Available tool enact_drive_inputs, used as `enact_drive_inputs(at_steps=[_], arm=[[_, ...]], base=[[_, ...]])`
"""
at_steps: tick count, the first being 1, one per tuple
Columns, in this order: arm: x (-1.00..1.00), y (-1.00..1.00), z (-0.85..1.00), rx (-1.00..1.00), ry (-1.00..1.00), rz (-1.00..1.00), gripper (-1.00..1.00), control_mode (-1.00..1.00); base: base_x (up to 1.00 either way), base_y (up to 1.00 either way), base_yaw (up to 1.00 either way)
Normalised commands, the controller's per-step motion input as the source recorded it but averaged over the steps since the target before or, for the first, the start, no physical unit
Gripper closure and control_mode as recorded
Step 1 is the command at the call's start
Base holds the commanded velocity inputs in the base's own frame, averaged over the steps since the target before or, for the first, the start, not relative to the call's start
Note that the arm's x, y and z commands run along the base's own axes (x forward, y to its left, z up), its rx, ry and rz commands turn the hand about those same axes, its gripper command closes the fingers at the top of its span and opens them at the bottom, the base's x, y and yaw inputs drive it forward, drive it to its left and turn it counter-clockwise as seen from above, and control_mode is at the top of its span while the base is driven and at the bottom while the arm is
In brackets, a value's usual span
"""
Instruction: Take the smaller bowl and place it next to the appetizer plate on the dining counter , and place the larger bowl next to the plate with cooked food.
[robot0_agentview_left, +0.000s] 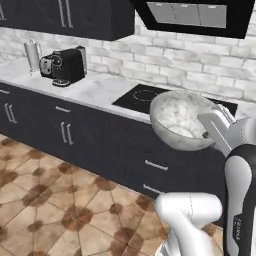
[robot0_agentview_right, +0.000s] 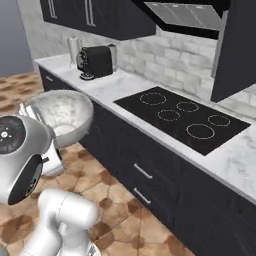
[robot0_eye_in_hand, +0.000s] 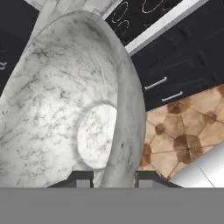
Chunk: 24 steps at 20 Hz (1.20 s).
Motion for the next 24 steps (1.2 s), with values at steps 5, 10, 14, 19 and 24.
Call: enact_drive_inputs(at_steps=[5,10,14,19,24], arm=[[0.00,0.00,0.00,0.00,0.00,0.00,1.00,1.00],[0.00,0.00,0.00,0.00,0.00,0.00,1.00,1.00],[0.00,0.00,0.00,0.00,0.00,0.00,1.00,1.00],[0.00,0.00,0.00,0.00,0.00,0.00,1.00,1.00],[0.00,0.00,0.00,0.00,0.00,0.00,1.00,1.00]], base=[[0.00,0.00,1.00],[0.00,0.00,1.00],[0.00,0.00,1.00],[0.00,0.00,1.00],[0.12,-0.04,0.97]])
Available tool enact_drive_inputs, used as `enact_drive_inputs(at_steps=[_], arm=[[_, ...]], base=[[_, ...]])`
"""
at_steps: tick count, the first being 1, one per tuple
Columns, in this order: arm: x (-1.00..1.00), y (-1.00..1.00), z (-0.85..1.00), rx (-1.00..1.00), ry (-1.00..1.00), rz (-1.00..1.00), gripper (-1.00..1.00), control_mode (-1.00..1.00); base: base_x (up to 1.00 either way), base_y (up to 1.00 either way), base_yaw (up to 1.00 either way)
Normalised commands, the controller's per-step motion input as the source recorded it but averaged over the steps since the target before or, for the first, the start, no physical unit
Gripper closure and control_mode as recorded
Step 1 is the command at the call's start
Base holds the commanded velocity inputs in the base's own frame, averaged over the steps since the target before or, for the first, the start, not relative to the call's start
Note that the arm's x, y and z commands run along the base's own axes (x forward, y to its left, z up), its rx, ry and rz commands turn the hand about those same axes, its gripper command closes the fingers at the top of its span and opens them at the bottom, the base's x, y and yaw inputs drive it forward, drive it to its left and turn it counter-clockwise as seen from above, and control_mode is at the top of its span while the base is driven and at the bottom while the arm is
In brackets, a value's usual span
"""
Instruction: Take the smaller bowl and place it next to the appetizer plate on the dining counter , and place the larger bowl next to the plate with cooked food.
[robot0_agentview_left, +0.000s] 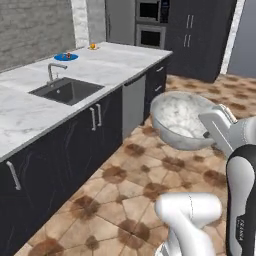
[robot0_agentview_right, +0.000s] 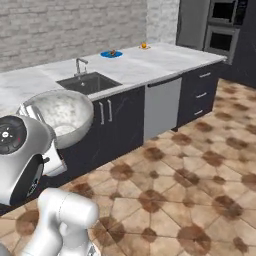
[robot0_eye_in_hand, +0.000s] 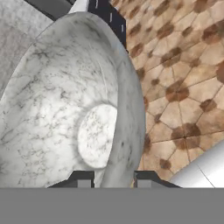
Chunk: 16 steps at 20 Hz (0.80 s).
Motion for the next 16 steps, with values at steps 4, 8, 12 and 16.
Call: enact_drive_inputs(at_steps=[4,8,12,16], arm=[[0.00,0.00,0.00,0.00,0.00,0.00,1.00,1.00],[0.00,0.00,0.00,0.00,0.00,0.00,1.00,1.00],[0.00,0.00,0.00,0.00,0.00,0.00,1.00,1.00],[0.00,0.00,0.00,0.00,0.00,0.00,1.00,1.00]], base=[[0.78,-0.22,0.66],[0.79,-0.24,0.74],[0.81,-0.86,0.54],[0.54,-1.00,0.35]])
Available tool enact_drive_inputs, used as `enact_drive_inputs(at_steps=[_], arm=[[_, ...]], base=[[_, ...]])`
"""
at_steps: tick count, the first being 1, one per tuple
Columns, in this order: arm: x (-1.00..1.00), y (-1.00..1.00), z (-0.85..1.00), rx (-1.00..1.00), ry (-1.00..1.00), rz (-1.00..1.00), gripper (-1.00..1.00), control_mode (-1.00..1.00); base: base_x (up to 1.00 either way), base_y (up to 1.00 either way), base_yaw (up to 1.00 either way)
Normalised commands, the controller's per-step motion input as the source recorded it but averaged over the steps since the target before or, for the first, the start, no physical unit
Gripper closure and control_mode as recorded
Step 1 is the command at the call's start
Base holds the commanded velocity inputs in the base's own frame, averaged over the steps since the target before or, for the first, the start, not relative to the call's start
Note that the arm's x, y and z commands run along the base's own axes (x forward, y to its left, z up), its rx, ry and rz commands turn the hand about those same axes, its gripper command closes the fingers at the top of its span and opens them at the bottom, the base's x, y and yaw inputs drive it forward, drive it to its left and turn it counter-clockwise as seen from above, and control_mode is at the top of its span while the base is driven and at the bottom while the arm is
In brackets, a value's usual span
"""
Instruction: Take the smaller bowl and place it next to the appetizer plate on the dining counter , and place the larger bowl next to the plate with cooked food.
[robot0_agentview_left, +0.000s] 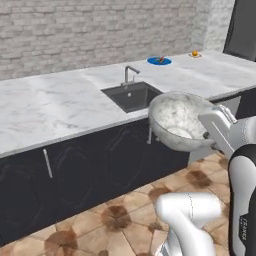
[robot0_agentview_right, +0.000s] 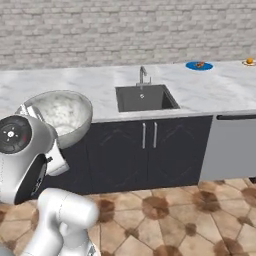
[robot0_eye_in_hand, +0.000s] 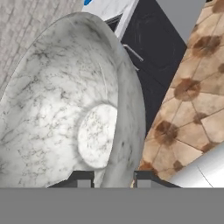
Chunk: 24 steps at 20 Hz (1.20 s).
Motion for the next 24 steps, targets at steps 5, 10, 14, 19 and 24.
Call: enact_drive_inputs(at_steps=[5,10,14,19,24], arm=[[0.00,0.00,0.00,0.00,0.00,0.00,1.00,1.00],[0.00,0.00,0.00,0.00,0.00,0.00,1.00,1.00],[0.00,0.00,0.00,0.00,0.00,0.00,1.00,1.00],[0.00,0.00,0.00,0.00,0.00,0.00,1.00,1.00],[0.00,0.00,0.00,0.00,0.00,0.00,1.00,1.00]], base=[[0.38,-1.00,0.25],[0.36,-1.00,0.25],[0.30,-1.00,0.24],[0.17,-1.00,0.21],[0.14,-1.00,0.16]])
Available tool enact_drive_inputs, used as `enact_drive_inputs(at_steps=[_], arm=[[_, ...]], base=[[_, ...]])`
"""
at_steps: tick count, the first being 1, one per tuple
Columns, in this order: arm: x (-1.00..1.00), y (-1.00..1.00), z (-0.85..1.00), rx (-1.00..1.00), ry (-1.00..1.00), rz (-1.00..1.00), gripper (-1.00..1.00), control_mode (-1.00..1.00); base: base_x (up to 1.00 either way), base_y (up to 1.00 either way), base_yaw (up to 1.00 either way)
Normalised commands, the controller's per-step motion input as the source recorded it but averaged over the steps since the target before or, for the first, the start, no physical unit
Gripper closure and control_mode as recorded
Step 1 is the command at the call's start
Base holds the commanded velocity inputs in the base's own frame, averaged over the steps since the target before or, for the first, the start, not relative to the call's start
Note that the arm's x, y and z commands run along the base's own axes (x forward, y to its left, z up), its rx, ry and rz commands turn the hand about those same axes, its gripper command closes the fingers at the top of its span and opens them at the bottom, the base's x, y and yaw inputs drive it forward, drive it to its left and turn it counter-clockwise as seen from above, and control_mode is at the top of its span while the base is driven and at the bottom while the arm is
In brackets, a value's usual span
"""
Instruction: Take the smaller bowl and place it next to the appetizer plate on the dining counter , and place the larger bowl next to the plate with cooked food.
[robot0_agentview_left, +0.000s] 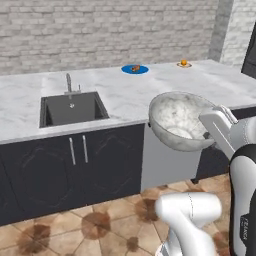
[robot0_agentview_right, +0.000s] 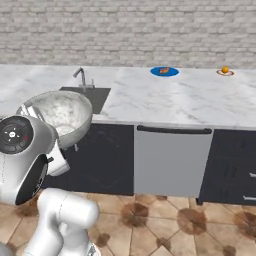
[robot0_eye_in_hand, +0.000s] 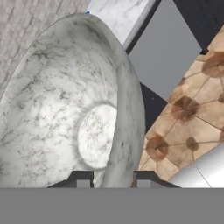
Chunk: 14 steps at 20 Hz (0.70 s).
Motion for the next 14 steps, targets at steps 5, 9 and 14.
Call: enact_drive_inputs(at_steps=[5,9,14], arm=[[0.00,0.00,0.00,0.00,0.00,0.00,1.00,1.00],[0.00,0.00,0.00,0.00,0.00,0.00,1.00,1.00],[0.00,0.00,0.00,0.00,0.00,0.00,1.00,1.00]], base=[[0.10,-1.00,0.16],[0.05,-1.00,0.18],[0.04,-1.00,0.18]])
